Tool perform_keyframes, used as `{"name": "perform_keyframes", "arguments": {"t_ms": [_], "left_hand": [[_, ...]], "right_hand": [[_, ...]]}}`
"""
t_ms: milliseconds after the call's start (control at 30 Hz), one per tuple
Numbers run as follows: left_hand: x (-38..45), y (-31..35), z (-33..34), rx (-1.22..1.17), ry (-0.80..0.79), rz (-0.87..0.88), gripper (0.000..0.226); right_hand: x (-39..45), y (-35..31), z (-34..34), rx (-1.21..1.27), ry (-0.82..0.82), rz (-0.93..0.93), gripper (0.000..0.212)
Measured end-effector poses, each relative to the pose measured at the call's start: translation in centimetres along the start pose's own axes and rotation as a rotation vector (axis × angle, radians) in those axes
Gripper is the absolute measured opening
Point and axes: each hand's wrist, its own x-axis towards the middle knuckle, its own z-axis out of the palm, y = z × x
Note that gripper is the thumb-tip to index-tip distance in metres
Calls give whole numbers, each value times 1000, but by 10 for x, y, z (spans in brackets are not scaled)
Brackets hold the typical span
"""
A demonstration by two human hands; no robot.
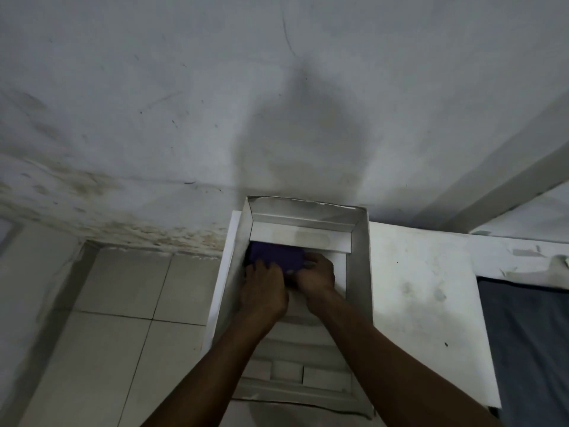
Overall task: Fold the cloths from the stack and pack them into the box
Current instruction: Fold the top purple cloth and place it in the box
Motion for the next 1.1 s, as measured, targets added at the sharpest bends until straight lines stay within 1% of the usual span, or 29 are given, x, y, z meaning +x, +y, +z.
{"name": "perform_keyframes", "arguments": {"t_ms": [67,167,333,433,533,600,667,767,833,900,1033,1100], "left_hand": [[2,-3,3,14,-46,23,43],[3,-4,6,-10,-84,42,50],[6,-3,4,-64,-127,43,49],[7,-8,3,-64,-157,51,52],[2,-9,1,-74,-133,73,55],[-6,-8,-1,-138,-67,110,50],[-17,-4,-5,-256,43,172,45],[-38,6,-15,-448,212,241,44],[-53,16,-24,-507,336,301,38],[-69,26,-30,-561,423,349,34],[-98,47,-28,-618,507,399,32],[-110,59,-22,-633,534,442,29]], "right_hand": [[0,0,-2,-8,15,-17,60],[-1,2,-7,-39,33,-58,57],[-4,0,-13,-75,44,-58,55],[-9,-2,-18,-106,5,-36,58],[-22,-8,-28,-137,-49,-49,62],[-33,-14,-37,-178,-68,-105,59],[-46,-19,-48,-227,-92,-176,53],[-67,-26,-65,-322,-120,-364,39],[-81,-28,-76,-388,-93,-514,33],[-95,-28,-90,-441,-39,-647,28],[-115,-18,-131,-519,63,-821,23],[-121,-9,-156,-544,106,-875,19]]}}
